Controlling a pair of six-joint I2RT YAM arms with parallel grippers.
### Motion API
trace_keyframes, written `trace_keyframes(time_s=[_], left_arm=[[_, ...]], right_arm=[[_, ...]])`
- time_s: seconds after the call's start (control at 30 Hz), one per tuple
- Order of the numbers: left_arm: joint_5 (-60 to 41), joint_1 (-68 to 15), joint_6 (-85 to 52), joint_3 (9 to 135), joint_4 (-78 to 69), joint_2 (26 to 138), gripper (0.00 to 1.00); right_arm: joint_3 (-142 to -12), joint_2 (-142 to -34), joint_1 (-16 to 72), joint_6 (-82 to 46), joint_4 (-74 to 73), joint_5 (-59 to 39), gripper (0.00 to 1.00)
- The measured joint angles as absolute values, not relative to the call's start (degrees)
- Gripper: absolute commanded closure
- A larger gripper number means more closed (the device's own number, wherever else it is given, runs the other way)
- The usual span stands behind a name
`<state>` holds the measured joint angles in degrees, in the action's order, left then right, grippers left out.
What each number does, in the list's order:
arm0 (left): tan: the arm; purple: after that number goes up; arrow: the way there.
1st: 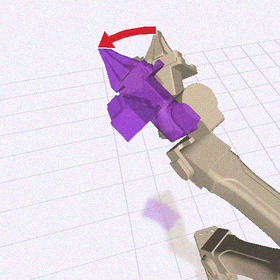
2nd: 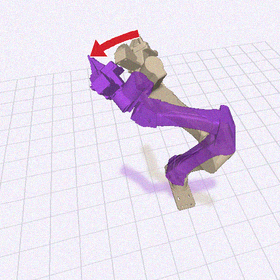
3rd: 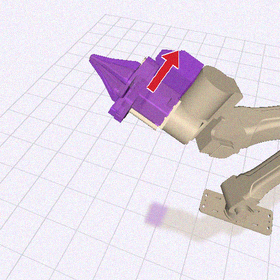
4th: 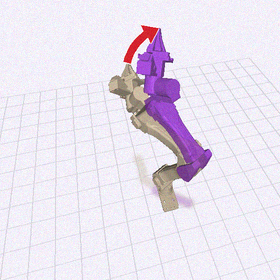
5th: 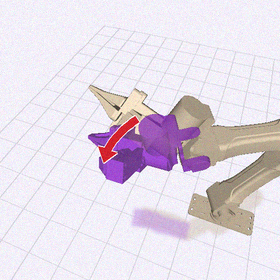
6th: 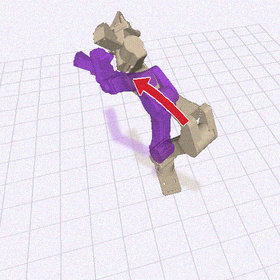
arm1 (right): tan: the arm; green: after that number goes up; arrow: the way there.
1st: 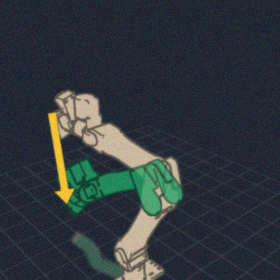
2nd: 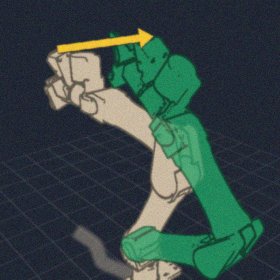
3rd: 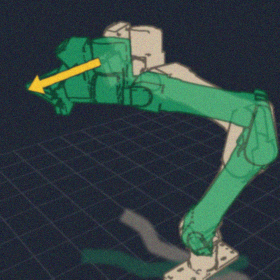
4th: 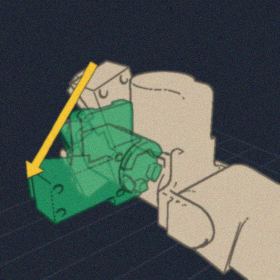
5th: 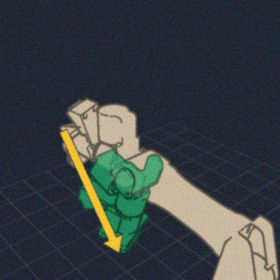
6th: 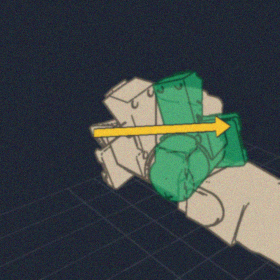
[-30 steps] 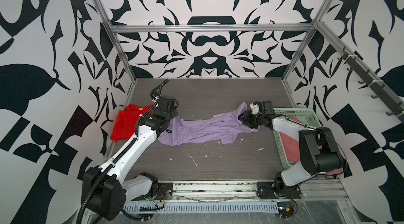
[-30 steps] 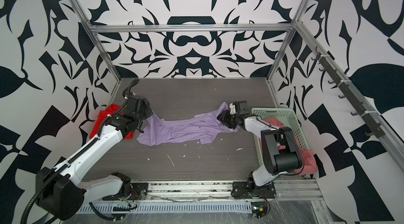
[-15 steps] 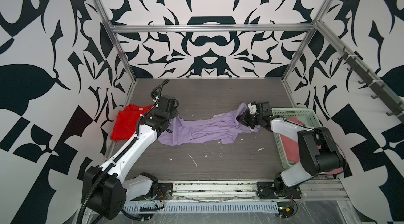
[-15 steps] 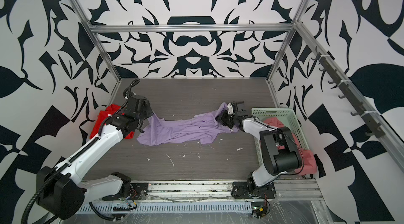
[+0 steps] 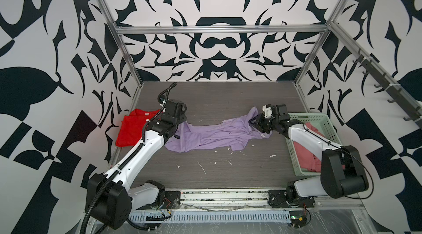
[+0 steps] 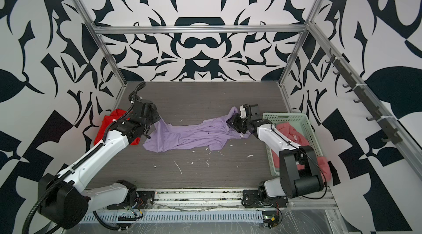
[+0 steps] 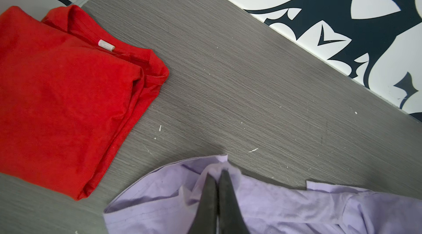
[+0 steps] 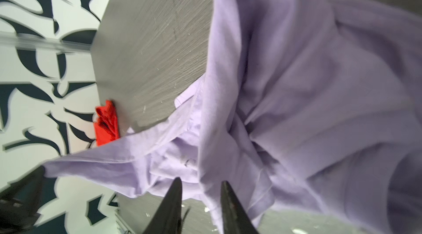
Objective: Fold and stack the t-shirts
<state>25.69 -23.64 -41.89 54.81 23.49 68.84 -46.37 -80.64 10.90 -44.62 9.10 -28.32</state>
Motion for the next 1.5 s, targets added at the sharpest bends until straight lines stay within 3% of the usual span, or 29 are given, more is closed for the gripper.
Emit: trace_keyframes(time_s=[0.33, 0.53, 0.8, 1.1, 1.5], left_arm=[[25.2, -23.6, -40.5, 54.8, 23.3, 69.5, 1.00], [25.2, -23.6, -39.8, 54.8, 23.3, 69.6, 1.00], [25.3, -23.6, -38.8, 54.8, 23.3, 69.5, 1.00], [25.4, -23.6, -38.5, 54.8, 23.3, 69.5, 1.00], [25.8, -23.6, -38.6, 54.8, 23.3, 69.5, 1.00]], right_arm=[[-41.1, -81.5, 10.9, -46.2, 8.7, -24.9, 0.55], [-41.1, -83.9, 11.1, -47.2, 5.1, -25.3, 0.49], [-41.7, -90.0, 16.3, -49.1, 1.8, -23.4, 0.51], [-53.9, -91.0, 20.1, -44.4, 10.3, -14.7, 0.51], [-55.2, -93.3, 20.1, -41.6, 17.0, -12.5, 0.48]])
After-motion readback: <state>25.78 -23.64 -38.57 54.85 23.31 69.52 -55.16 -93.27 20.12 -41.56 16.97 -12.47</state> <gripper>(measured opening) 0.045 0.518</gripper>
